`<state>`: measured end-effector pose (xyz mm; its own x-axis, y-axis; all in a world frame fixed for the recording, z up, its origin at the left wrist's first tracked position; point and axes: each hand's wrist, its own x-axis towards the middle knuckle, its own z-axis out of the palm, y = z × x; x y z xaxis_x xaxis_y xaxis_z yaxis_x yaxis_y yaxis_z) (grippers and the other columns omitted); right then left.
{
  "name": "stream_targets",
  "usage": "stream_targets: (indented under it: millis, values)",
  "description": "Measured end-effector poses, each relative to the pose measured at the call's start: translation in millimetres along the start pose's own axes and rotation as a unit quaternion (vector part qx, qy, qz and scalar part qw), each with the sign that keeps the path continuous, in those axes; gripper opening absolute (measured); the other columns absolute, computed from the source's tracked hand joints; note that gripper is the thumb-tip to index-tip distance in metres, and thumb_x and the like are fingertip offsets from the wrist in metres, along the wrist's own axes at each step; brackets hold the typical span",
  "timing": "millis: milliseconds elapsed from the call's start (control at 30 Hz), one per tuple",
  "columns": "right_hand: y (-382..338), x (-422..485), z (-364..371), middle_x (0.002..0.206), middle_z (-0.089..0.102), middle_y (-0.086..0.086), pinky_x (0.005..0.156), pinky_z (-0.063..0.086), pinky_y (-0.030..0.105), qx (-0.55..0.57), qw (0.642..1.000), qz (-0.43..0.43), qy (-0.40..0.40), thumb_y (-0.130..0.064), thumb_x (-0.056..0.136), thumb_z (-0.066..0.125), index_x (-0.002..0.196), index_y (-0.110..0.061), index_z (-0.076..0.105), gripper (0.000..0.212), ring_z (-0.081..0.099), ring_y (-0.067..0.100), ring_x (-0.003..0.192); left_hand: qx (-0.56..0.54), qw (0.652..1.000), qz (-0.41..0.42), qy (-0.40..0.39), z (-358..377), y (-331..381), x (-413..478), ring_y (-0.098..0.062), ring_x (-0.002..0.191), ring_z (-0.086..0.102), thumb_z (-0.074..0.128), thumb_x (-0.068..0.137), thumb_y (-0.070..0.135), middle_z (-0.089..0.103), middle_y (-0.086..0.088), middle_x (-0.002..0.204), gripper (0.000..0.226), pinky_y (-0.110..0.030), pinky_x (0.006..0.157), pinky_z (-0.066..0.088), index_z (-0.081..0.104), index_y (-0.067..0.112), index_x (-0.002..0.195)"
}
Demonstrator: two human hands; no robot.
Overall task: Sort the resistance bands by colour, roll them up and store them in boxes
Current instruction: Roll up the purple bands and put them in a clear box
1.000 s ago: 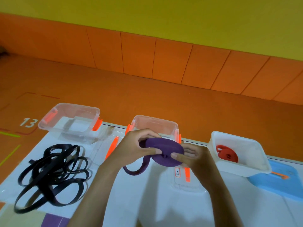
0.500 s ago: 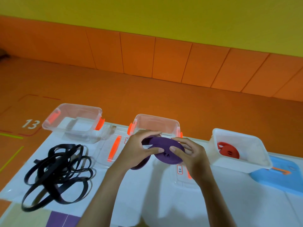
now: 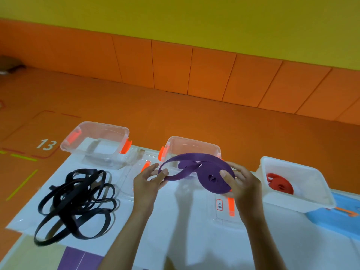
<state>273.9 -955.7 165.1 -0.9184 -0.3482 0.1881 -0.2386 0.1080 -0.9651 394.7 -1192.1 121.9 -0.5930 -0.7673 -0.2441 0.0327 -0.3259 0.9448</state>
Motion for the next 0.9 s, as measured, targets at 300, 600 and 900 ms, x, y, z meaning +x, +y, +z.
stream_targets:
  millis: [300,600,900]
  values:
    - [15.5,-8.0,1.8,0.106,0.079,-0.014,0.087,0.063,0.038,0.01,0.995,0.085,0.055,-0.035,0.095,0.074,0.114,-0.036,0.075,0.019,0.076,0.015,0.102,-0.064,0.983,-0.076,-0.155,-8.9,-9.0,-14.2,-0.021,0.111,0.074,0.071,0.092,0.028,0.077,-0.016,0.113,0.023,-0.041,0.104,0.057,0.082,0.008,0.098]
    - [19.6,-13.0,-7.7,0.111,0.075,-0.011,0.079,0.059,0.014,-0.123,0.989,-0.052,0.056,-0.034,0.097,0.07,0.126,-0.015,0.072,0.034,0.072,0.011,0.101,-0.129,0.979,-0.05,-0.147,-10.6,-16.9,-21.4,-0.021,0.117,0.07,0.068,0.097,0.033,0.073,-0.009,0.115,0.025,-0.043,0.113,0.05,0.08,0.015,0.11]
    - [-5.9,-19.4,-17.6,0.108,0.077,-0.011,0.069,0.066,0.03,-0.1,0.993,-0.05,0.026,-0.035,0.092,0.072,0.128,-0.022,0.069,0.039,0.074,0.015,0.104,0.086,0.988,0.026,-0.126,1.2,-9.8,-26.2,0.0,0.131,0.059,0.069,0.102,0.027,0.069,0.021,0.133,0.033,-0.047,0.12,0.043,0.069,0.035,0.134]
